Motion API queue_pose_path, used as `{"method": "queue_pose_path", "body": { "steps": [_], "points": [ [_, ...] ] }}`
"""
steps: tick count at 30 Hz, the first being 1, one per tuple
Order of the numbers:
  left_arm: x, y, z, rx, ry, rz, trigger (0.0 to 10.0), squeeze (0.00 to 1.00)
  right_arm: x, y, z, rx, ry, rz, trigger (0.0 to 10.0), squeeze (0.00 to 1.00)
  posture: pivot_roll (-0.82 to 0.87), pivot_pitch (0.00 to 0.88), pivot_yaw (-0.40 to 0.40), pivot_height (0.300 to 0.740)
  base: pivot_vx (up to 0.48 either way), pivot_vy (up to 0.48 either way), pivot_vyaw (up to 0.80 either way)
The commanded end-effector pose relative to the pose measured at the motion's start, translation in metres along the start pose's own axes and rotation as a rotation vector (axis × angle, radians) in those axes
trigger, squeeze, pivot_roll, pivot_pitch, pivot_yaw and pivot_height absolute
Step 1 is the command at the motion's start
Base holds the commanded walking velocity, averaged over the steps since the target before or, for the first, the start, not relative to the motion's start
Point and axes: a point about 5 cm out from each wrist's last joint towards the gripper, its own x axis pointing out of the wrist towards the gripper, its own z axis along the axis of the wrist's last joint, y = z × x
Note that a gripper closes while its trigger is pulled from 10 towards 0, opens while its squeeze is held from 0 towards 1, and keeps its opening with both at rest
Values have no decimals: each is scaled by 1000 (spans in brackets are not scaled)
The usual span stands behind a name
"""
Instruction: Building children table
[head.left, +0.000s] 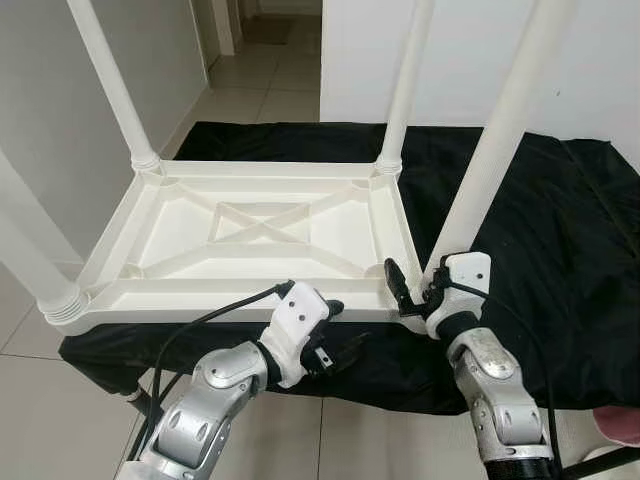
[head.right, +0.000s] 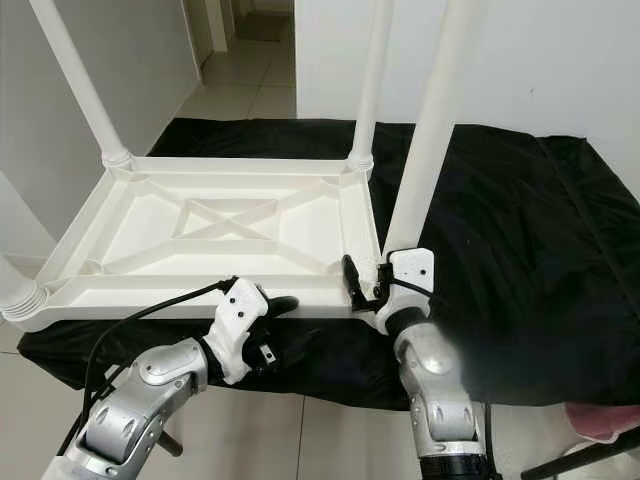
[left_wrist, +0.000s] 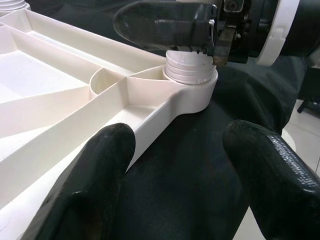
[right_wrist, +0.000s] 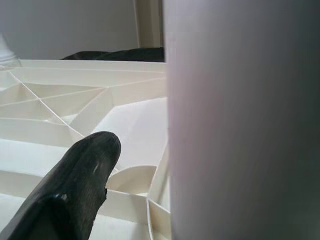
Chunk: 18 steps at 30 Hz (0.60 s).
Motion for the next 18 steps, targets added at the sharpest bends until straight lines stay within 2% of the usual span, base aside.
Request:
{"method": "queue_pose_path", "body": {
  "steps": [1,7,10,18],
  "points": [
    [-2,7,-2,4,14,124,10000,0,3,2,0,8,-4,20,10000,0,-39,32,22,740,0,0,0],
    [0,13,2,42,-2,156,10000,0,-7,5,2,3,-44,106,10000,0,-43,18,15,740,0,0,0],
    [0,19,5,49,-10,178,10000,0,-12,3,2,2,-52,112,10000,0,-40,11,18,740,0,0,0],
    [0,19,5,49,-10,178,10000,0,-12,3,2,2,-52,112,10000,0,-40,11,18,740,0,0,0]
  ]
}}
